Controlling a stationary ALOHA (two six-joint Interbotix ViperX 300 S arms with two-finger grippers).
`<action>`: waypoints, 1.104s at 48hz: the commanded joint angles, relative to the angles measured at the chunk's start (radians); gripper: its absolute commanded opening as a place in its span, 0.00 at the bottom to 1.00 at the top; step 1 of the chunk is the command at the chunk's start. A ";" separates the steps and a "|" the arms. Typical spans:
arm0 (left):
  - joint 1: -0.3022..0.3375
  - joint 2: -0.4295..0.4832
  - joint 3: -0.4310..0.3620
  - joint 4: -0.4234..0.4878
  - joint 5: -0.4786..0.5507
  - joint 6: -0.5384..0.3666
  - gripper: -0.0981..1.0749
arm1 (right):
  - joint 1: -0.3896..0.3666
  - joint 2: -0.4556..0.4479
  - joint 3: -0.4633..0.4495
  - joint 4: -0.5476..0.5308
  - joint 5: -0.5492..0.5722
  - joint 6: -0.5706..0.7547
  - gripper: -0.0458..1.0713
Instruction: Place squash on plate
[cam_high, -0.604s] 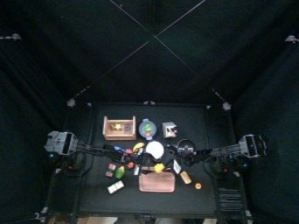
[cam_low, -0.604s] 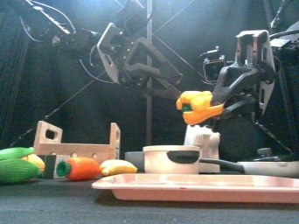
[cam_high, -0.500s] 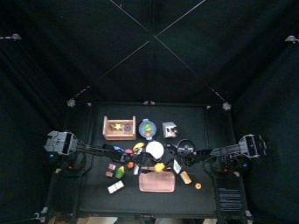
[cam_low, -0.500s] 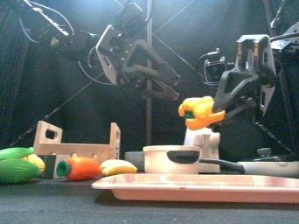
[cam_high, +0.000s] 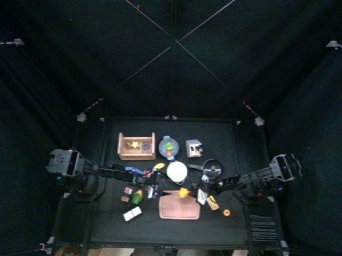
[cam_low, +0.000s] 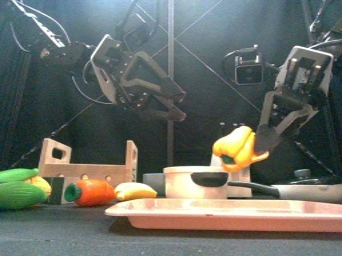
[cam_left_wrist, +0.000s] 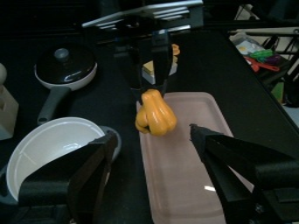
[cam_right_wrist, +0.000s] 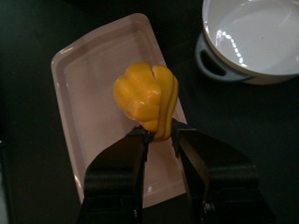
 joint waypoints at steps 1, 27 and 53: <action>0.003 -0.020 0.000 -0.014 -0.012 0.002 0.93 | 0.026 0.018 -0.054 -0.028 0.058 -0.002 0.59; -0.003 -0.012 0.018 -0.017 -0.011 0.005 0.93 | 0.202 0.160 -0.170 -0.051 0.308 0.008 0.60; 0.002 -0.009 0.015 -0.017 -0.011 0.005 0.93 | 0.206 0.198 -0.161 -0.046 0.287 -0.003 0.77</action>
